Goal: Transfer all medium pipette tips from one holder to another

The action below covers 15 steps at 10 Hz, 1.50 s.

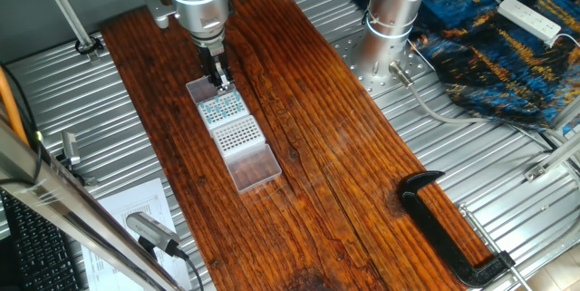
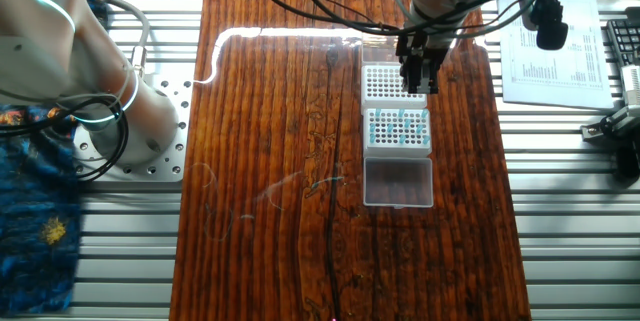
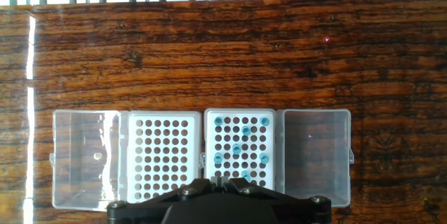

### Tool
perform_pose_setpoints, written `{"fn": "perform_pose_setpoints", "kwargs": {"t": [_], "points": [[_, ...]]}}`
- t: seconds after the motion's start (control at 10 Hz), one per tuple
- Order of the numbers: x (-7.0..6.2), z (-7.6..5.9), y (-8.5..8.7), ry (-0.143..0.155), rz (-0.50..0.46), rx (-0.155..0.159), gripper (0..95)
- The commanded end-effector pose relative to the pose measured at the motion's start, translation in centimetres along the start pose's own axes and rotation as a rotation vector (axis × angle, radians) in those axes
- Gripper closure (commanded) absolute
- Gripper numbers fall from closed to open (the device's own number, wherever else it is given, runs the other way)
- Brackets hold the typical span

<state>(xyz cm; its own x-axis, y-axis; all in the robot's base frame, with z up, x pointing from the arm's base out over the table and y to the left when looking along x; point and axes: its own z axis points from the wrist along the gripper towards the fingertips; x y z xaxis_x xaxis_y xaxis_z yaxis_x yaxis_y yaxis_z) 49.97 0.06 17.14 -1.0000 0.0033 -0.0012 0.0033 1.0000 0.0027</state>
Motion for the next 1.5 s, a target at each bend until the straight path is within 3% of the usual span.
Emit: {"fn": "perform_pose_setpoints", "kwargs": {"t": [0.1, 1.5], "points": [[0.01, -0.01, -0.01, 0.000, 0.000, 0.000, 95.0], [0.17, -0.51, 0.16, 0.001, 0.000, 0.003, 95.0]]}}
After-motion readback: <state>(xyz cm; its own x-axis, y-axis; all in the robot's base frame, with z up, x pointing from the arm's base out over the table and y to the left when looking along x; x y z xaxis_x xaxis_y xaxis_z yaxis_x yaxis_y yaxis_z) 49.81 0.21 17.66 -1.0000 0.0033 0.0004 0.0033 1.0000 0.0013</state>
